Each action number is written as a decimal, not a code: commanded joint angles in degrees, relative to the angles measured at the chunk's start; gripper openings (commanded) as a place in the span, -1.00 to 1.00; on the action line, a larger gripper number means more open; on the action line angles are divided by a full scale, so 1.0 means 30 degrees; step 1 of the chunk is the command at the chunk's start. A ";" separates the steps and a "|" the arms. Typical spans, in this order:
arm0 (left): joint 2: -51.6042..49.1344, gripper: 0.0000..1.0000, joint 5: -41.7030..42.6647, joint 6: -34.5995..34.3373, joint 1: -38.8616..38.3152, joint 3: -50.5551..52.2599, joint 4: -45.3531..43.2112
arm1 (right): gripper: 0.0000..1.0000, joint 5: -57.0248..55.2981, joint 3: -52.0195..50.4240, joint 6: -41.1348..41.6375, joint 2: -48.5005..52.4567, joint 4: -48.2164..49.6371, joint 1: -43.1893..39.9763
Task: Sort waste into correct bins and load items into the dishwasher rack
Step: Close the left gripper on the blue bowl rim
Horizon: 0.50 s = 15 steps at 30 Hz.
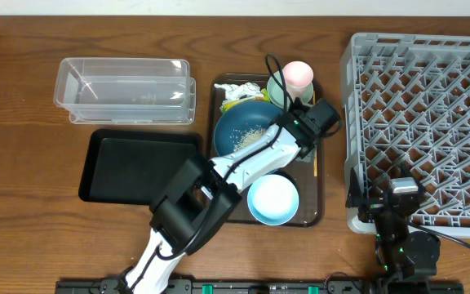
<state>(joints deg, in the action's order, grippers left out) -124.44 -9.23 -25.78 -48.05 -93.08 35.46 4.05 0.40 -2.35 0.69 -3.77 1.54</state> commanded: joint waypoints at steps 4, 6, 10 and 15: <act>0.0015 0.23 -0.0277 -0.0095 0.0372 0.0087 0.0015 | 0.98 -0.0124 -0.0029 -0.0240 -0.0124 -0.0080 0.0175; 0.0015 0.12 -0.0131 -0.0102 0.0328 0.0095 0.0007 | 0.98 -0.0124 -0.0029 -0.0240 -0.0124 -0.0080 0.0175; 0.0015 -0.09 -0.0073 -0.0102 0.0204 0.0095 0.0087 | 0.99 -0.0124 -0.0029 -0.0240 -0.0124 -0.0080 0.0175; 0.0015 -0.35 -0.0087 -0.0095 0.0073 0.0095 0.0073 | 0.98 -0.0124 -0.0029 -0.0240 -0.0124 -0.0080 0.0175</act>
<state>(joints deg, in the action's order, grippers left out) -124.44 -9.17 -25.96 -47.68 -93.08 35.55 4.05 0.40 -2.37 0.69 -3.77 1.54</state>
